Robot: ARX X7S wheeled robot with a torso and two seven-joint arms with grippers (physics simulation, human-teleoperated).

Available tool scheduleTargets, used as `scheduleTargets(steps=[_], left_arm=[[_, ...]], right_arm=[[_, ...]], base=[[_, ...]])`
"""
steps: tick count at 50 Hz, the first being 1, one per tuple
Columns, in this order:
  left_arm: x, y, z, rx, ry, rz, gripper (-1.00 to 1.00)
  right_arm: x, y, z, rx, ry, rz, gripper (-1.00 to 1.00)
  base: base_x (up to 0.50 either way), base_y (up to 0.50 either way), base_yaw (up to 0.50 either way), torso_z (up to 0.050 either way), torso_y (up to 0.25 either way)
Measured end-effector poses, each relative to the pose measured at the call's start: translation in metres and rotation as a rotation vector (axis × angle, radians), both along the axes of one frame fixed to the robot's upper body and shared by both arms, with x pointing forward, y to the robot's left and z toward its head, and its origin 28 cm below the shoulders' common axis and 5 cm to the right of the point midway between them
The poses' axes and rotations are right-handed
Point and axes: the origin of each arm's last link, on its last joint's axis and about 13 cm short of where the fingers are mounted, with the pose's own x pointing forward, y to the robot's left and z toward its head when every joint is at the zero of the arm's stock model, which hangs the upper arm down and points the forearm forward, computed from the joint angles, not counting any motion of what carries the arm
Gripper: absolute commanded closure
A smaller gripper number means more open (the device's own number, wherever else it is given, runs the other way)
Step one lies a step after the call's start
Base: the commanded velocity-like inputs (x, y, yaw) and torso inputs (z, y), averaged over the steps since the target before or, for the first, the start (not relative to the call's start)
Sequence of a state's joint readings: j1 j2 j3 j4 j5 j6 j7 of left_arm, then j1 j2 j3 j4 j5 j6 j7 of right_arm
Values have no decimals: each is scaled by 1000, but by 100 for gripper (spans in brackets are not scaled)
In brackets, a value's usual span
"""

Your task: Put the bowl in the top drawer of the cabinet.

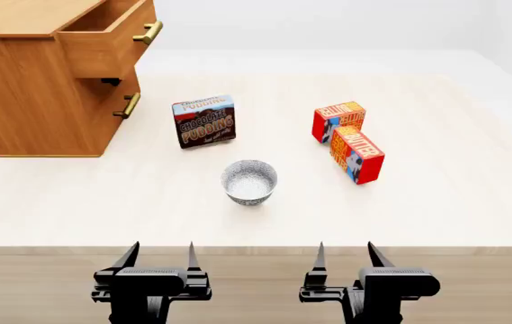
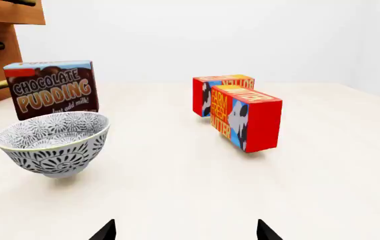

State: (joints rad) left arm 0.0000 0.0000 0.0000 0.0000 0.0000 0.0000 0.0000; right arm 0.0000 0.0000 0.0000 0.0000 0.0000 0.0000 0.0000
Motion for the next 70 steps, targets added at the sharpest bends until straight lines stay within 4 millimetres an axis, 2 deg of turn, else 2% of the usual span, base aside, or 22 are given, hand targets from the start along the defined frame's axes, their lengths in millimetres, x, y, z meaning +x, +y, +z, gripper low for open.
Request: scheduleTargets(steps=[19,27,34,43,52,62,70], left_arm=[[6,3,2,19,32,9,-100],[15,7,14,20,40,-4,-100],[26,11,31,17,16,-36,-100],[45,14,57,56,-17,-71,-100],[74,18,87,84,-12,-92,-100],[111,27,139,58,5,-105,-100],[129,33,188,38,-15,-108,-100]], right_arm=[[7,5,3,-49,39,-38,-100],[17,7,13,-61,65,-9,-100],[28,5,30,-79,74,23,-100],[45,1,64,-138,47,55,-100],[65,-3,103,-190,28,78,-100],[91,-10,145,-198,33,85,-100],[108,-15,177,-198,41,83,-100]], base=[[0,0,0,0,0],[0,0,0,6,0],[0,0,0,49,5],[0,0,0,50,19],[0,0,0,50,31],[0,0,0,50,31],[0,0,0,50,31]])
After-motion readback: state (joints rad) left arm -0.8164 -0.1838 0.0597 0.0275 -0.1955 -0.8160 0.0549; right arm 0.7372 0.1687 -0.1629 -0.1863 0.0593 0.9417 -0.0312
